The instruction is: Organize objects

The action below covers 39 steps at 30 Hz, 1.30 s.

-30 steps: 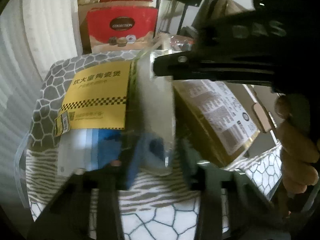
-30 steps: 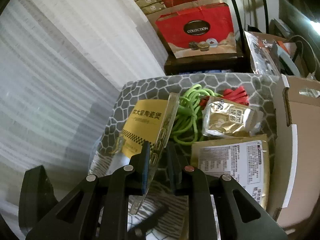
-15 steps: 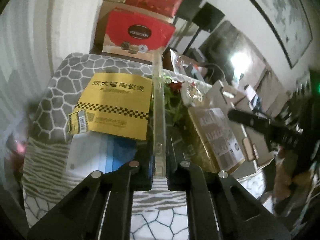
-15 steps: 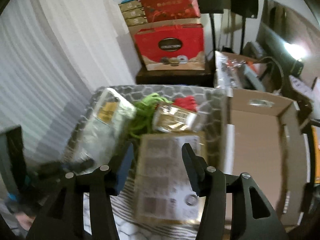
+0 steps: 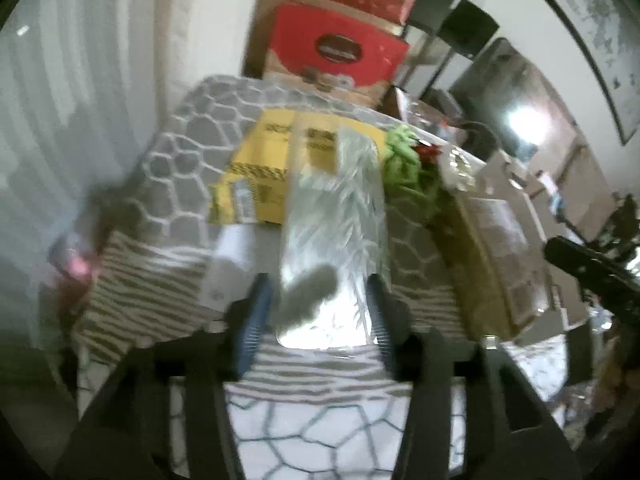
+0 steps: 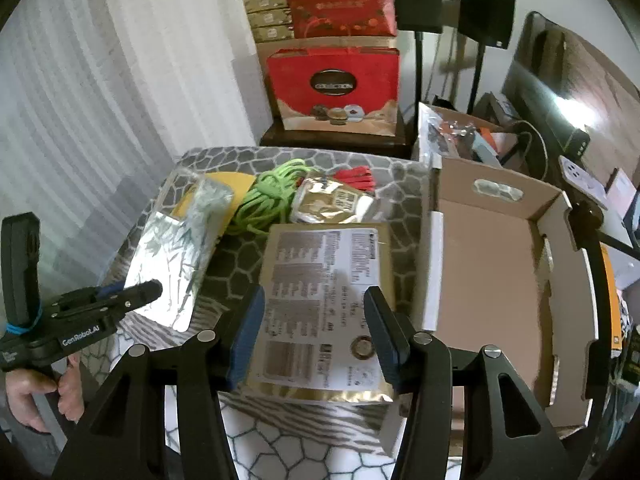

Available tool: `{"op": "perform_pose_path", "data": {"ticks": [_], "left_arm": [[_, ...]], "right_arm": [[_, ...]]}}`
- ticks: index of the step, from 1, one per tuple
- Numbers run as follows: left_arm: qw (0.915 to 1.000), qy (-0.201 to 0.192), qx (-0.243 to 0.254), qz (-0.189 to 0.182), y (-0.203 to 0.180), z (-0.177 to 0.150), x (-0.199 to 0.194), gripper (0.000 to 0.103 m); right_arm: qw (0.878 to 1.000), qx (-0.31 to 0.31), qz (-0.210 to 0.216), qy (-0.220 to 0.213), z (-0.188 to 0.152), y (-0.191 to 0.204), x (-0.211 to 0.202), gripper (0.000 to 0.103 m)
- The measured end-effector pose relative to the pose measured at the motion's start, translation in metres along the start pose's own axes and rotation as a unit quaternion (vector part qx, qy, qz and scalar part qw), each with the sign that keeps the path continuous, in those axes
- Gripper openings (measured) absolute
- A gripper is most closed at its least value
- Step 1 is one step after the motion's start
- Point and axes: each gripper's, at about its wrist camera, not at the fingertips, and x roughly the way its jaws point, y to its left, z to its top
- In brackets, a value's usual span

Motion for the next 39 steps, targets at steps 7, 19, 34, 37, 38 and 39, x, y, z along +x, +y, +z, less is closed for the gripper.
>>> {"op": "perform_pose_path", "data": {"ticks": [7, 19, 34, 37, 38, 39], "left_arm": [[0.9990, -0.037, 0.009, 0.022, -0.008, 0.002, -0.017, 0.064], [0.9909, 0.035, 0.069, -0.109, -0.087, 0.000, 0.013, 0.062], [0.9842, 0.085, 0.110, -0.110, -0.125, -0.002, 0.049, 0.011], [0.9847, 0.080, 0.106, -0.113, -0.123, -0.002, 0.046, 0.005], [0.9849, 0.078, 0.106, -0.113, -0.121, -0.001, 0.044, 0.004], [0.9852, 0.076, 0.103, -0.113, -0.119, -0.001, 0.043, 0.003]], "right_arm": [[1.000, 0.010, -0.027, -0.004, -0.004, -0.016, -0.003, 0.069], [0.999, 0.033, -0.004, 0.011, -0.010, -0.026, 0.007, 0.060], [0.999, 0.044, -0.002, -0.003, -0.013, -0.033, -0.011, 0.060], [0.999, 0.046, 0.001, 0.000, -0.014, -0.033, -0.009, 0.060], [0.999, 0.046, 0.002, 0.001, -0.014, -0.032, -0.009, 0.060], [0.999, 0.046, 0.003, 0.001, -0.015, -0.032, -0.009, 0.060]]}}
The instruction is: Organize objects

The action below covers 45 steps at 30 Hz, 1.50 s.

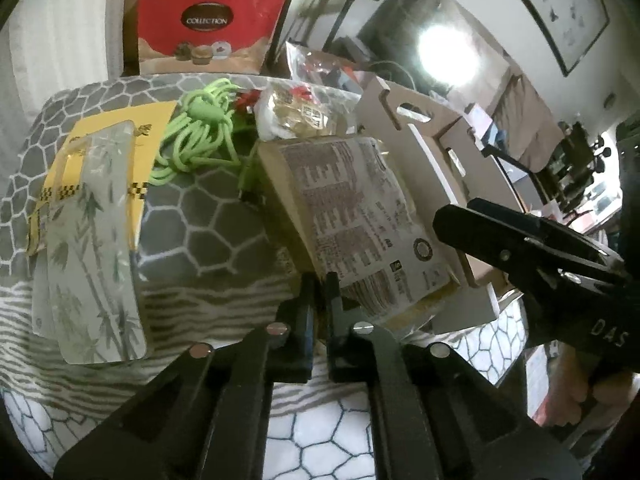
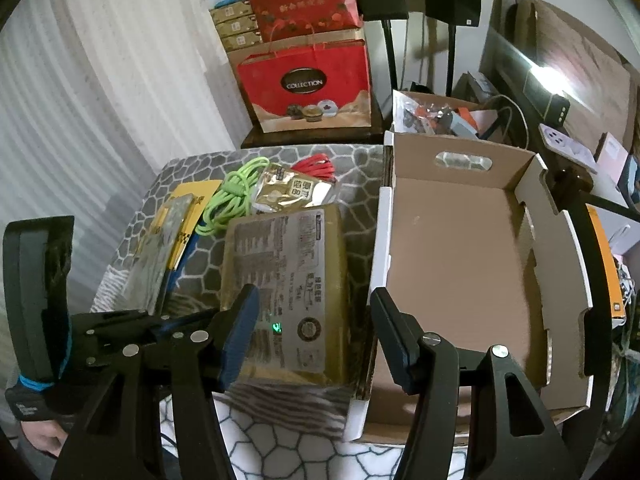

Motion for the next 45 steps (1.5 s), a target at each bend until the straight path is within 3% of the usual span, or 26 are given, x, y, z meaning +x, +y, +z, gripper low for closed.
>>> {"op": "perform_pose_path", "data": {"ticks": [7, 19, 26, 31, 34, 36, 38, 40, 45], "left_arm": [[0.9991, -0.024, -0.030, -0.017, 0.023, 0.000, -0.027, 0.001], [0.9956, -0.074, -0.057, -0.004, 0.053, -0.001, -0.078, 0.001], [0.9973, -0.070, -0.022, -0.002, 0.026, 0.007, -0.080, 0.001], [0.9983, -0.054, 0.001, -0.020, -0.004, 0.012, -0.067, 0.002], [0.9977, -0.042, 0.005, -0.053, -0.021, 0.015, -0.055, 0.003], [0.9967, -0.038, -0.004, -0.071, -0.026, 0.016, -0.052, 0.015], [0.9947, -0.054, -0.010, -0.086, -0.028, 0.015, -0.061, 0.051], [0.9922, -0.078, -0.009, -0.097, -0.026, 0.013, -0.075, 0.064], [0.9928, -0.093, -0.035, -0.067, 0.000, 0.010, -0.092, 0.066]], "right_arm": [[1.000, -0.010, 0.007, 0.001, -0.001, 0.008, -0.001, 0.059], [0.998, -0.046, 0.043, 0.024, -0.019, 0.048, 0.014, 0.056], [0.994, -0.076, 0.077, 0.012, -0.028, 0.071, -0.003, 0.056], [0.995, -0.072, 0.065, 0.013, -0.034, 0.062, -0.015, 0.056], [0.997, -0.064, 0.041, 0.010, -0.038, 0.048, -0.022, 0.056], [0.998, -0.051, 0.037, 0.011, -0.041, 0.036, -0.026, 0.056], [0.999, -0.034, 0.035, 0.008, -0.043, 0.022, -0.033, 0.056], [0.999, -0.024, 0.030, 0.000, -0.042, 0.013, -0.042, 0.056], [0.999, -0.022, 0.033, -0.017, -0.030, 0.011, -0.056, 0.056]]}}
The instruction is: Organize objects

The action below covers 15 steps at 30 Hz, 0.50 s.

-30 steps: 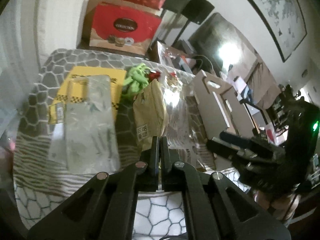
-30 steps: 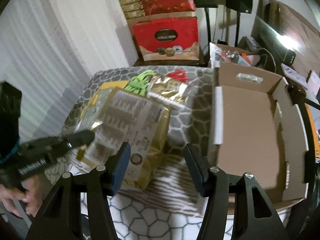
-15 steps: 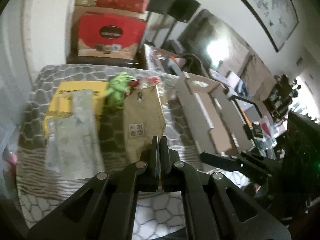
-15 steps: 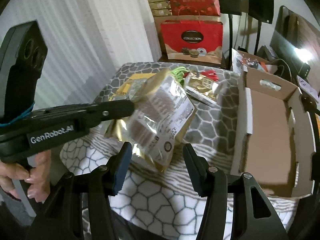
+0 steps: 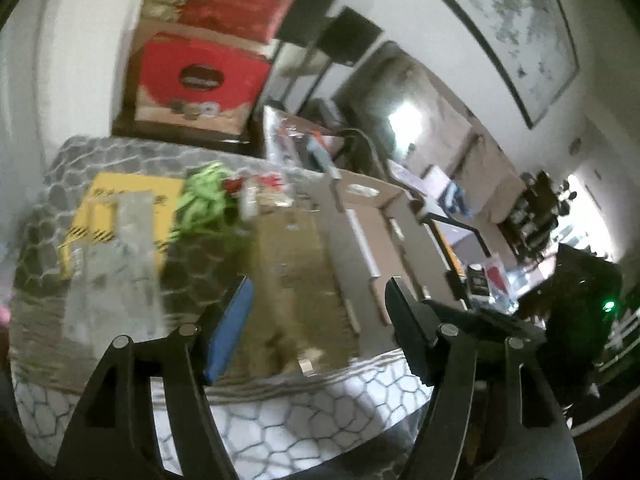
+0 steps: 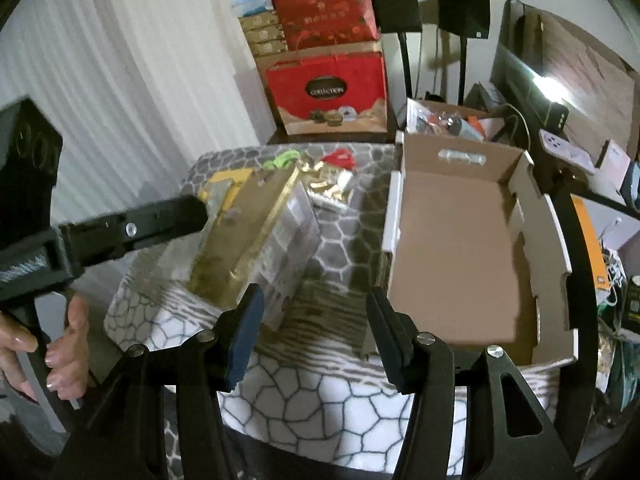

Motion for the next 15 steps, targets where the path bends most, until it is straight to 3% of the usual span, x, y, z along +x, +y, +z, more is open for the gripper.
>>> {"op": "perform_pose_path", "data": {"ticks": [5, 8, 10, 13, 15], "left_arm": [[0.9984, 0.013, -0.033, 0.045, 0.038, -0.004, 0.001, 0.071], [0.9973, 0.016, -0.053, 0.049, 0.055, -0.010, 0.002, 0.074], [0.9966, 0.018, -0.063, 0.050, 0.064, -0.014, 0.004, 0.075], [0.9957, 0.024, -0.077, 0.045, 0.072, -0.018, 0.008, 0.075], [0.9953, 0.027, -0.082, 0.043, 0.074, -0.019, 0.011, 0.075]], "right_arm": [[1.000, -0.023, 0.013, 0.008, 0.012, 0.025, 0.013, 0.056], [0.999, -0.030, 0.015, 0.014, 0.018, 0.041, 0.029, 0.057], [0.999, -0.040, 0.012, 0.014, 0.020, 0.049, 0.037, 0.064], [0.998, -0.055, 0.003, 0.025, 0.018, 0.058, 0.051, 0.064], [0.998, -0.056, 0.005, 0.035, 0.016, 0.055, 0.057, 0.052]]}}
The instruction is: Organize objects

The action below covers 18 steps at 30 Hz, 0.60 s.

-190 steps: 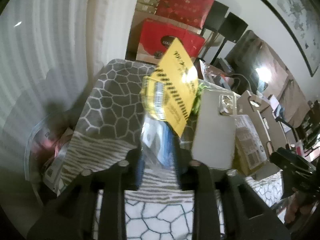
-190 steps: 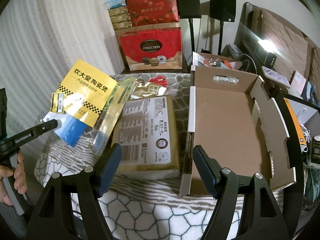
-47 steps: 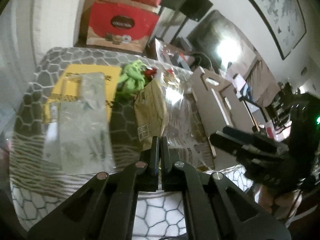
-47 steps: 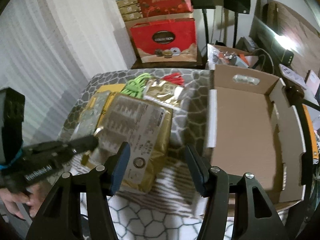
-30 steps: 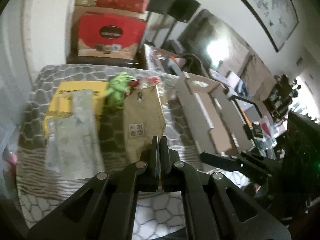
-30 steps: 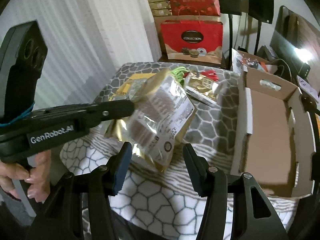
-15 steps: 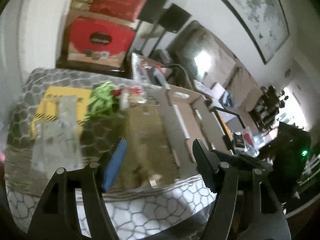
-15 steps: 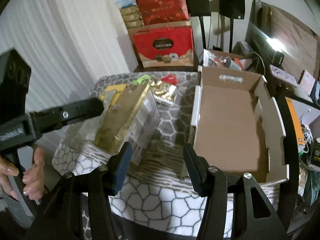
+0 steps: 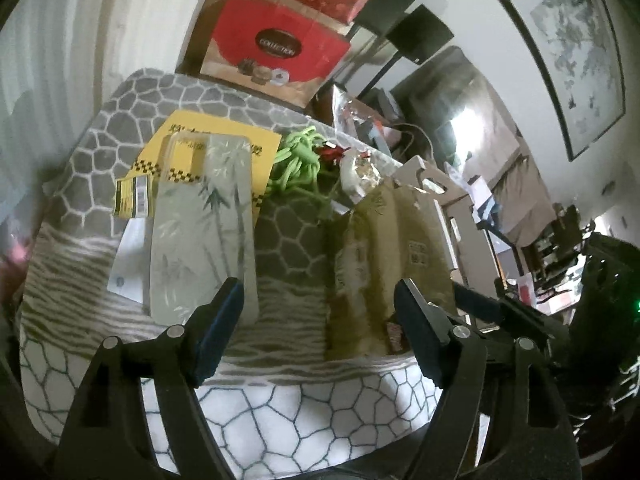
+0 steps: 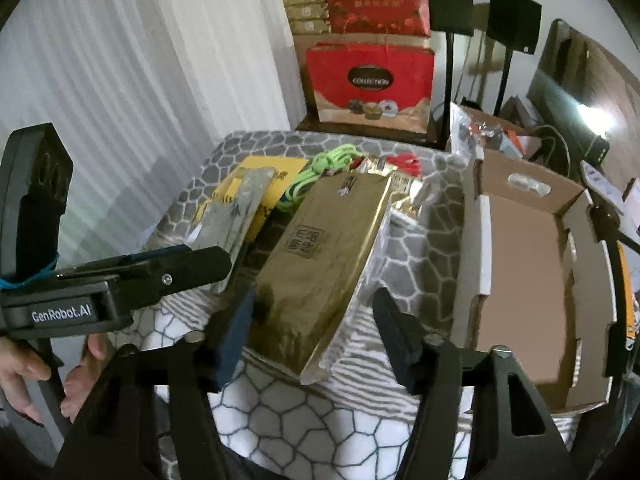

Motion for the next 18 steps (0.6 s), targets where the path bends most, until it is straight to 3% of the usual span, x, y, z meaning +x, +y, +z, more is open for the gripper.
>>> {"op": "perform_pose_path", "data": {"ticks": [6, 12, 18], "left_arm": [[0.9999, 0.013, 0.009, 0.000, -0.004, -0.002, 0.012, 0.077], [0.9979, 0.058, 0.027, -0.008, -0.021, -0.011, 0.043, 0.078], [0.9942, 0.093, 0.051, -0.013, -0.041, -0.020, 0.072, 0.077]], "right_arm": [[0.999, 0.016, -0.031, 0.012, -0.013, -0.026, -0.002, 0.040], [0.997, 0.058, -0.045, 0.011, -0.025, -0.062, -0.018, 0.048], [0.997, 0.066, -0.035, 0.013, -0.028, -0.065, -0.018, 0.052]]}}
